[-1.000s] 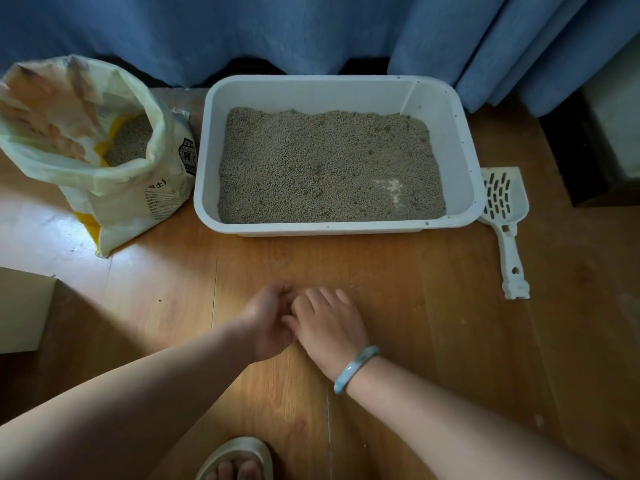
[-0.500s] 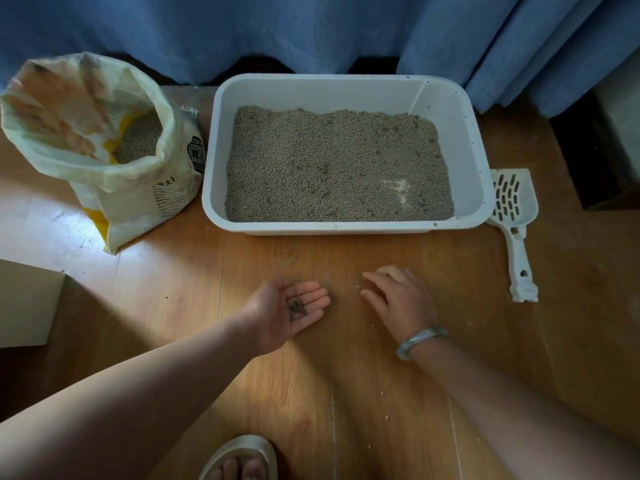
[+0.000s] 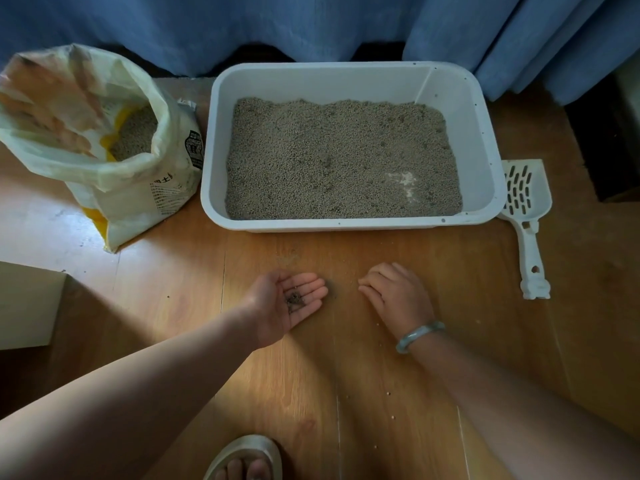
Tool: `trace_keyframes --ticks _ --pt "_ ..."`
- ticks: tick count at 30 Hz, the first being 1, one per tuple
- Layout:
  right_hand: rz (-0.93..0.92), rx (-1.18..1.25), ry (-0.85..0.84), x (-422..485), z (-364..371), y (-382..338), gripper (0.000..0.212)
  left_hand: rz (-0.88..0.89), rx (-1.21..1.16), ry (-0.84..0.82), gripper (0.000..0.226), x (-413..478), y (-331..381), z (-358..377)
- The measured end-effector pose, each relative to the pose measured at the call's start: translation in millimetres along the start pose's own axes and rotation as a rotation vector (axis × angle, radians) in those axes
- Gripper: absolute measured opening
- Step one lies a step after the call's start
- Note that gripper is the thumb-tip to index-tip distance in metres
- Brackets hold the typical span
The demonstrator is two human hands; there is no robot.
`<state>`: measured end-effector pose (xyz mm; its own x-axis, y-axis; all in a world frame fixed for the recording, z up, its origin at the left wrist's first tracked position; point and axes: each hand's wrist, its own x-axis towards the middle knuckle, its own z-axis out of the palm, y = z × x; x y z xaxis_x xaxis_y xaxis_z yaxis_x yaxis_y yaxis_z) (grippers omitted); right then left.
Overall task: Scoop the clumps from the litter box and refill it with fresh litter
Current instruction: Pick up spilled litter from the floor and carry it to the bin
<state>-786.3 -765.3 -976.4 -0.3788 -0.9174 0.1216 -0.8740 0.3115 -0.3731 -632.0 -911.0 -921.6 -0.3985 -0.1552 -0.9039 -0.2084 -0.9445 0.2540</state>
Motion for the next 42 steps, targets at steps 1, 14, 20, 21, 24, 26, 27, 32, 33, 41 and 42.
trace_keyframes --ticks 1,14,20,21,24,26,27,32,33,41,42 --pt "-0.015 -0.025 0.003 1 1 0 0.007 -0.002 -0.001 0.001 0.043 0 0 0" --pt "0.028 -0.239 0.049 -2 3 -15 0.023 -0.014 0.041 -0.011 0.045 -3 -8 2" --pt "0.006 -0.025 0.038 -16 -5 -79 0.021 -0.043 0.103 -0.034 0.043 -8 -25 -2" --pt "-0.014 -0.005 0.036 -19 -5 -84 0.022 -0.04 0.119 -0.038 0.043 -9 -27 -2" --pt "-0.036 -0.005 0.025 -23 -8 -90 0.026 -0.03 0.15 -0.044 0.046 -13 -30 1" --pt "-0.044 0.013 0.029 -26 -12 -88 0.026 -0.027 0.16 -0.058 0.046 -16 -31 4" --pt "-0.047 0.045 0.038 -27 -14 -86 0.025 -0.028 0.16 -0.062 0.046 -17 -31 5" --pt "0.056 0.216 0.08 -37 -31 -73 0.02 -0.03 0.112 -0.079 0.046 -22 -32 9" --pt "0.118 0.232 0.081 -40 -34 -66 0.017 -0.03 0.104 -0.076 0.046 -23 -32 9" --pt "0.346 0.079 -0.062 -78 -37 5 0.004 0.032 0.095 -0.001 0.047 -28 -27 4" --pt "0.312 0.069 -0.064 -77 -37 3 0.005 0.035 0.092 0.005 0.047 -28 -27 4"
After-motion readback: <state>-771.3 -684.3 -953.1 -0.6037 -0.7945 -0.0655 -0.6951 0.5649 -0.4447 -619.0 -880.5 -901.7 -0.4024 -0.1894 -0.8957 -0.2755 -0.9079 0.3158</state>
